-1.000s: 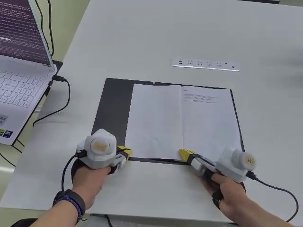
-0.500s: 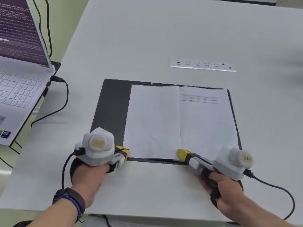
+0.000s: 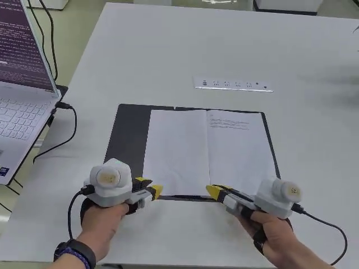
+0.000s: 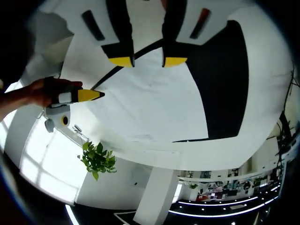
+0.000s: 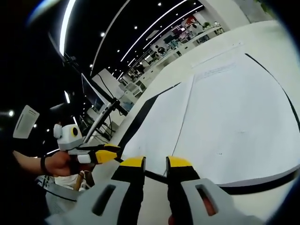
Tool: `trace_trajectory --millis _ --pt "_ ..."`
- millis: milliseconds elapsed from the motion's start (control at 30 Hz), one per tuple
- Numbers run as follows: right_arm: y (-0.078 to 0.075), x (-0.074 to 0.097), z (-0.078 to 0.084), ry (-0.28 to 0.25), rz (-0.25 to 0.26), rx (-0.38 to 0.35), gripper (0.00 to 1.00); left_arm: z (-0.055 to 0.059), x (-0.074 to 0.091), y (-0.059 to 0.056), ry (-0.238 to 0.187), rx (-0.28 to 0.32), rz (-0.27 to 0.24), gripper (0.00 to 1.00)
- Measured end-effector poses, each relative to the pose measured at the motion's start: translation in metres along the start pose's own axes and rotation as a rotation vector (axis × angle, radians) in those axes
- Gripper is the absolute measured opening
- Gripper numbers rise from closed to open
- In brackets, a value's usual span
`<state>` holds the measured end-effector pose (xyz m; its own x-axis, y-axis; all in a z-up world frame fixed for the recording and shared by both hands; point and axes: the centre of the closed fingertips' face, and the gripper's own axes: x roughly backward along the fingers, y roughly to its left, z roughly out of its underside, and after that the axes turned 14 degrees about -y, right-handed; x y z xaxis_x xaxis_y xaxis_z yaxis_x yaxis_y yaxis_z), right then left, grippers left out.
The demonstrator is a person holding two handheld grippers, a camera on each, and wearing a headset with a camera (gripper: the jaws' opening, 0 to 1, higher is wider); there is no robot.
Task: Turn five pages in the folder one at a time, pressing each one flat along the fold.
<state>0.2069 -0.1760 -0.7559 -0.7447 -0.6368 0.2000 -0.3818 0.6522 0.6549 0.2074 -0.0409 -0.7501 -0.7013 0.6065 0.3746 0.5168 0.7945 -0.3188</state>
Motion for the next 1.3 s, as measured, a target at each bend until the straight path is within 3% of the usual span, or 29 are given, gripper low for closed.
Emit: trace_trajectory --millis 367,567,867,1133,1300 --pt "-0.002 0.02 -0.013 -0.019 0.007 0.035 0.24 -0.01 0.006 -0.013 -0.019 -0.028 0.007 0.29" --pt "-0.008 0.03 -0.029 -0.042 0.023 0.06 0.28 -0.017 0.013 -0.021 -0.004 -0.085 0.024 0.34" --pt "-0.007 0.051 -0.053 -0.071 0.01 0.119 0.35 -0.034 0.025 -0.019 -0.023 -0.119 0.02 0.42" --pt "-0.013 0.071 -0.06 -0.061 0.014 0.193 0.41 -0.051 0.041 -0.02 -0.046 -0.175 0.018 0.46" --pt "-0.011 0.082 -0.066 -0.084 0.009 0.208 0.46 -0.051 0.051 -0.021 -0.06 -0.18 0.013 0.49"
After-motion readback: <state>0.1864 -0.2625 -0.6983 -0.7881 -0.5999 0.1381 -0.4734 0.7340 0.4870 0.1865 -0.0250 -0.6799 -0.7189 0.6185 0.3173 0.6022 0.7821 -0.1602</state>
